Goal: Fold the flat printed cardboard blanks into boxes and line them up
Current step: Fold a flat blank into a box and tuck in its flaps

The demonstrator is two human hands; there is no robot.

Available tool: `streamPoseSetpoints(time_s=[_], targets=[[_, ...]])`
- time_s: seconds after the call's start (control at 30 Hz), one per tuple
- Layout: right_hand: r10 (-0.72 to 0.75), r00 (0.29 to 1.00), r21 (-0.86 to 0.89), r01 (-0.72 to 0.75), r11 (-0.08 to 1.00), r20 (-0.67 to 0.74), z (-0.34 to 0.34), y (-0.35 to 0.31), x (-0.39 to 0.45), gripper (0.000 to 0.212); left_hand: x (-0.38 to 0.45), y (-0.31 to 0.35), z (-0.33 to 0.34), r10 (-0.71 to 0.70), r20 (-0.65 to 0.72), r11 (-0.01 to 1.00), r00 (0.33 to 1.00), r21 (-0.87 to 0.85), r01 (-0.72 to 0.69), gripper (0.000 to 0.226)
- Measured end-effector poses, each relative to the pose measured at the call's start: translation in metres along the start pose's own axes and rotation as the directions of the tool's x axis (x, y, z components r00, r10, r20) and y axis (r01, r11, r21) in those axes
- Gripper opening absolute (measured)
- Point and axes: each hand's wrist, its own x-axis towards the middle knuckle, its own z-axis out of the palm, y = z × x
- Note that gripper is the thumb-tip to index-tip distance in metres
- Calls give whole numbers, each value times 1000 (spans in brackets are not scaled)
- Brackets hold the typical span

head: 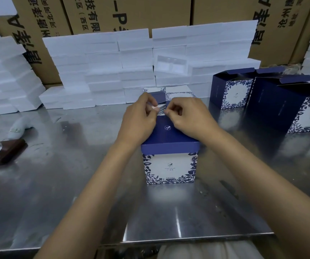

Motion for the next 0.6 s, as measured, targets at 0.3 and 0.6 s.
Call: streamPoseSetpoints(time_s=[0.3, 0.6], targets=[[-38, 994, 387, -6, 922, 107, -13, 1, -57, 9, -51, -2, -6, 55, 162, 966, 985, -259, -11, 11], [-245, 912, 146, 306, 941, -329, 19, -2, -98, 7, -85, -15, 12, 285, -184, 906, 941, -267, -327, 18]])
